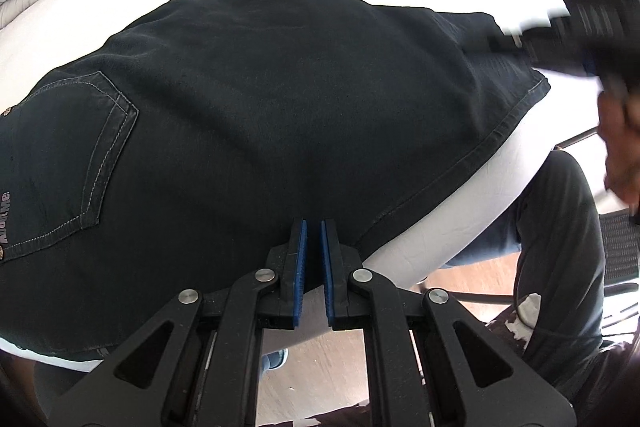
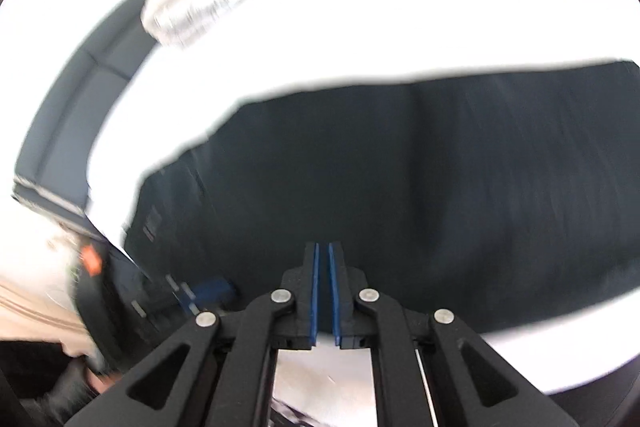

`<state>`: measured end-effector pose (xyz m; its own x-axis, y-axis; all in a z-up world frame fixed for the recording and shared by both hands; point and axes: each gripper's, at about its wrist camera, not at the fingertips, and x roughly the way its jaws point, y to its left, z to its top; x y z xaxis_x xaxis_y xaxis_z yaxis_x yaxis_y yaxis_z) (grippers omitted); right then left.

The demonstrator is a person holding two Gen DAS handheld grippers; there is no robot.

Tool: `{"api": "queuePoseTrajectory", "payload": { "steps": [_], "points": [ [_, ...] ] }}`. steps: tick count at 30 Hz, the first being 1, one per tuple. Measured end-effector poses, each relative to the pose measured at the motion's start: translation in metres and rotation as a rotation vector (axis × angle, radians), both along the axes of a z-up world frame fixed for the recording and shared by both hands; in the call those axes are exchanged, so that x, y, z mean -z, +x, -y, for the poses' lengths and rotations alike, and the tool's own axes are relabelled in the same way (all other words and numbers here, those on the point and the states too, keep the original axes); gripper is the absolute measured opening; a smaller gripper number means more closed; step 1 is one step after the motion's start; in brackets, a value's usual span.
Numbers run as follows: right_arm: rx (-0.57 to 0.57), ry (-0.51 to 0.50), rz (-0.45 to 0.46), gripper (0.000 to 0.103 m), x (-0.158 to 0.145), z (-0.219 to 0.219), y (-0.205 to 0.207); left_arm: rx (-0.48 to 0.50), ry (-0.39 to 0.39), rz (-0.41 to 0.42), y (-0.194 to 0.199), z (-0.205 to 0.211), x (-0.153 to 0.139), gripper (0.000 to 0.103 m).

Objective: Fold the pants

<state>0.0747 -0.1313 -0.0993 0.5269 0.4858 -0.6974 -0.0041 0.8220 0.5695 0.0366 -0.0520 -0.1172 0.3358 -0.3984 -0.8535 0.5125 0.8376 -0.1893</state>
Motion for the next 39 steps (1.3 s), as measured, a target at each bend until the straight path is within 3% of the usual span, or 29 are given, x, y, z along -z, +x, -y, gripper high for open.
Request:
{"api": "queuePoseTrajectory", "payload": {
  "steps": [2,5,7,9,14,19,22,25,27,30,32,34,35,38,39],
  "points": [
    [-0.023,0.086,0.006,0.011,0.010,-0.004,0.031,-0.004,0.000,-0.004,-0.001,0.006,0.002,0.007],
    [-0.048,0.130,-0.126,0.014,0.046,-0.017,0.068,-0.013,-0.014,-0.017,0.002,-0.004,0.001,0.007],
    [-0.009,0.107,-0.216,0.002,0.073,-0.013,0.076,-0.026,-0.033,-0.030,0.002,-0.006,0.003,0.007],
    [0.031,0.211,-0.208,0.000,0.080,0.006,0.071,-0.033,-0.045,-0.037,0.002,-0.009,0.003,0.007],
    [0.235,0.169,-0.141,0.000,0.077,0.084,0.053,-0.030,-0.049,-0.042,0.005,-0.011,0.006,0.007],
    [0.315,0.193,-0.029,0.000,0.082,0.140,0.071,-0.038,-0.063,-0.041,0.006,-0.012,0.007,0.007],
    [0.511,0.047,-0.012,0.000,0.065,0.170,0.069,-0.045,-0.076,-0.039,0.006,-0.018,0.008,0.007],
    [0.662,-0.011,-0.025,0.001,0.046,0.191,0.048,-0.046,-0.081,-0.032,0.002,-0.029,0.009,0.007],
    [0.650,-0.006,0.022,0.015,0.028,0.184,0.030,-0.048,-0.084,-0.029,0.001,-0.033,0.010,0.007],
    [0.485,0.050,0.095,0.030,0.009,0.142,0.009,-0.047,-0.084,-0.025,-0.001,-0.036,0.011,0.007],
    [0.364,0.107,0.106,0.035,0.015,0.104,0.003,-0.046,-0.083,-0.024,-0.004,-0.038,0.009,0.007],
    [0.276,0.149,0.044,0.039,0.040,0.066,0.003,-0.050,-0.085,-0.023,-0.005,-0.038,0.007,0.007],
    [0.264,0.150,0.004,0.039,0.053,0.059,0.001,-0.051,-0.085,-0.022,-0.005,-0.038,0.005,0.007],
    [0.334,0.172,-0.006,0.000,0.080,0.079,-0.024,-0.053,-0.082,-0.018,-0.007,-0.039,0.004,0.007],
    [0.359,0.217,0.006,0.000,0.083,0.090,-0.031,-0.052,-0.082,-0.017,-0.008,-0.039,0.003,0.007]
  ]
}}
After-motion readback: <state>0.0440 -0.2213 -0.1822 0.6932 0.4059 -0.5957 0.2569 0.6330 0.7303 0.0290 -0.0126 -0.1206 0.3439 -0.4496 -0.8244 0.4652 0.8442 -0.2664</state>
